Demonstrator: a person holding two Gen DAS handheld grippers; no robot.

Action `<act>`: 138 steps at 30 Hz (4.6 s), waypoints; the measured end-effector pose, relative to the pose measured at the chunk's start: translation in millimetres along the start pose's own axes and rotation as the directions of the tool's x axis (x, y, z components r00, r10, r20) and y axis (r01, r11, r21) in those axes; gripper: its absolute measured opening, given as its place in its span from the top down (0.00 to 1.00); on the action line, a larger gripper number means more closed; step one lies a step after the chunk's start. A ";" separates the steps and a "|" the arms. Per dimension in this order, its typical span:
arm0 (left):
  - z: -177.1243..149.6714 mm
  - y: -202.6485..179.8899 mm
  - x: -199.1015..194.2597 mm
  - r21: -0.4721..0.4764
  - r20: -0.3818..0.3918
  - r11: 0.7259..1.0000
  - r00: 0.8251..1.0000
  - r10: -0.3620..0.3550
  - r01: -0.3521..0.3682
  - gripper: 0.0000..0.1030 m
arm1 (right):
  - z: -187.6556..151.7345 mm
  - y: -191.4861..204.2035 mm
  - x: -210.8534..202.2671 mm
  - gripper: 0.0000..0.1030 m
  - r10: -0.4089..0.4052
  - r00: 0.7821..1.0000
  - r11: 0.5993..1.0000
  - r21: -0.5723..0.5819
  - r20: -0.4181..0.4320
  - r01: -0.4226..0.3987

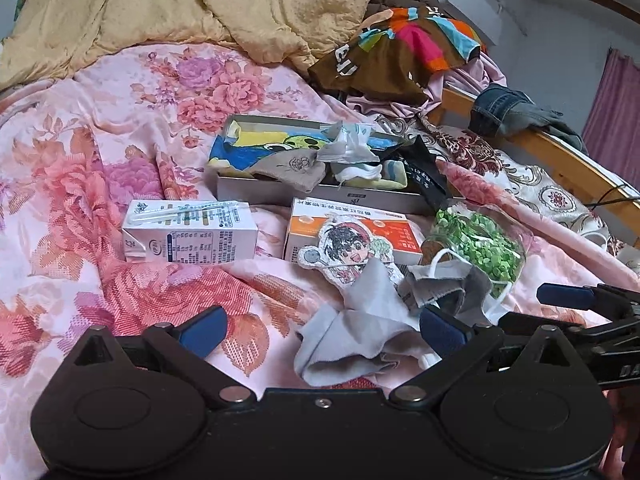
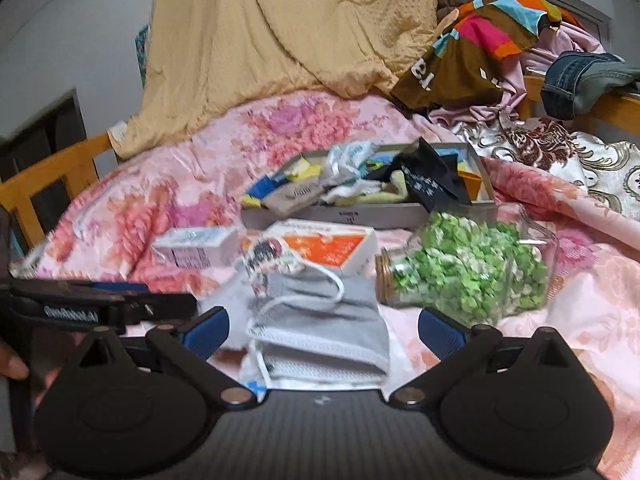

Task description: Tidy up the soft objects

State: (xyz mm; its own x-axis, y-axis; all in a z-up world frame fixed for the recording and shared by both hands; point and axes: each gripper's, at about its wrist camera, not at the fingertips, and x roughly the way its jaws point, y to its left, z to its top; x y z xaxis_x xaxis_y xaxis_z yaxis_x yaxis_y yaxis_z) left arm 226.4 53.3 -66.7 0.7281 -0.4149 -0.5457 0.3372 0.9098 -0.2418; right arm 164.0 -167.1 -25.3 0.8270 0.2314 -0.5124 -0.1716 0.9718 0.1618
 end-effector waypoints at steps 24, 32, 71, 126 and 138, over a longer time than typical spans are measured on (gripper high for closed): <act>-3.6 -8.2 19.5 0.078 -0.030 0.995 0.998 -0.062 0.064 0.02 | 0.3 -20.5 40.7 0.04 0.079 0.997 0.986 0.148 -0.023 -0.074; -7.3 -5.8 21.9 0.062 -0.032 0.998 0.999 -0.028 0.030 0.02 | -1.5 -15.6 43.7 0.15 0.079 0.995 0.988 0.137 -0.052 -0.072; -15.3 -19.9 1.3 0.009 -0.021 0.999 0.999 0.033 -0.033 0.84 | -2.7 5.2 33.0 0.61 0.127 0.991 0.991 0.049 -0.053 -0.124; 76.8 -57.4 -24.8 -0.072 0.227 0.992 0.967 0.120 -0.106 0.90 | 82.4 -5.1 11.1 0.72 0.156 0.933 0.988 -0.062 0.325 -0.143; 140.0 -28.3 59.7 -0.067 0.228 0.989 0.963 0.142 -0.129 0.89 | 135.9 -52.8 97.9 0.72 0.058 0.935 0.998 -0.012 0.350 -0.058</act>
State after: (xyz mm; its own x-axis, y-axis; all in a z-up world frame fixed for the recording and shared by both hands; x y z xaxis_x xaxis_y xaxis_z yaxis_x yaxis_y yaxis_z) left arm 343.9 1.7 20.0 0.8854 -0.2726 -0.3766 0.1991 0.9543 -0.2228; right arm 326.9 -202.0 30.6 0.9506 0.2569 -0.1744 -0.2256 0.9573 0.1806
